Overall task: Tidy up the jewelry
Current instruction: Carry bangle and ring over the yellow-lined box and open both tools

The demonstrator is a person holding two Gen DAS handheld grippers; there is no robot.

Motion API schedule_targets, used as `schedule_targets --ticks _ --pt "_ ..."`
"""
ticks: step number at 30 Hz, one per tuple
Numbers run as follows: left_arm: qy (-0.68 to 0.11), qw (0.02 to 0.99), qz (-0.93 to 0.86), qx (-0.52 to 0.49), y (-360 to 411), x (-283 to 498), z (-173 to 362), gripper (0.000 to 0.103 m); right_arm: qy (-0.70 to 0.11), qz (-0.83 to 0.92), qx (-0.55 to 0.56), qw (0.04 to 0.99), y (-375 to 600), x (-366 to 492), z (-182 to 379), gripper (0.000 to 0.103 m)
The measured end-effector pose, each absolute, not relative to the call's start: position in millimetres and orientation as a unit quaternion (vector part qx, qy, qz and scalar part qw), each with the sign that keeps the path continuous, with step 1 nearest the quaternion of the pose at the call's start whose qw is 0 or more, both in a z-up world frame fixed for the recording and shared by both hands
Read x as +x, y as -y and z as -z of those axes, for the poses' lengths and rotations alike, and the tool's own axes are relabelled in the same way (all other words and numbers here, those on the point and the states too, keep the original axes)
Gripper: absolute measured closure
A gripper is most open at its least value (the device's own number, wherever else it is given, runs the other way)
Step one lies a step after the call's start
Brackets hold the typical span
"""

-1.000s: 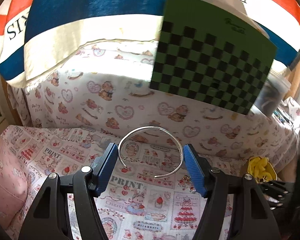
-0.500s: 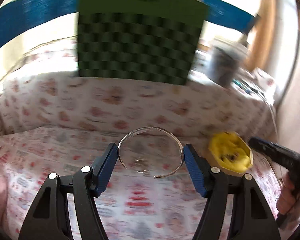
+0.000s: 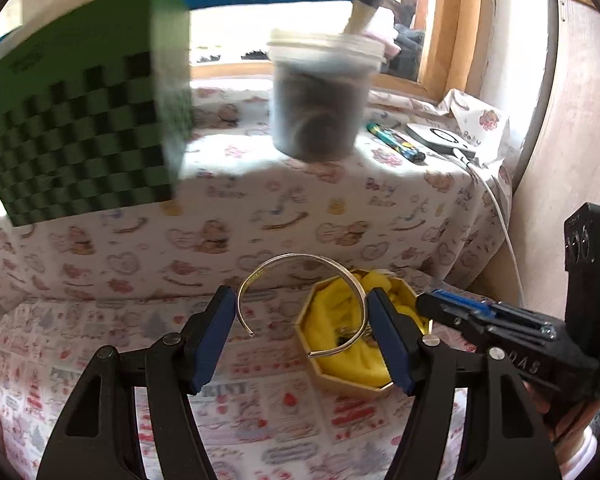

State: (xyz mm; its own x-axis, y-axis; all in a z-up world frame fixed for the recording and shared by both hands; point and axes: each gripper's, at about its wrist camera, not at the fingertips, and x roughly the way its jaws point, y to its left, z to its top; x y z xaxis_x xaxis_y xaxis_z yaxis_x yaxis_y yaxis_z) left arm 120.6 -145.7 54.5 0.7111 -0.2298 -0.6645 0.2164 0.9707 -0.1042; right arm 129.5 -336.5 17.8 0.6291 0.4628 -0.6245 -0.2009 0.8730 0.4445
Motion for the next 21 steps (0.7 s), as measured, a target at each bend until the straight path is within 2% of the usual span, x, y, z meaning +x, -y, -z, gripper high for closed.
schedule_targets --ticks 21 --pt "-0.417 0.896 0.15 0.007 201 154 0 0.037 -0.367 -0.143 0.256 0.883 397 128 -21 0.083"
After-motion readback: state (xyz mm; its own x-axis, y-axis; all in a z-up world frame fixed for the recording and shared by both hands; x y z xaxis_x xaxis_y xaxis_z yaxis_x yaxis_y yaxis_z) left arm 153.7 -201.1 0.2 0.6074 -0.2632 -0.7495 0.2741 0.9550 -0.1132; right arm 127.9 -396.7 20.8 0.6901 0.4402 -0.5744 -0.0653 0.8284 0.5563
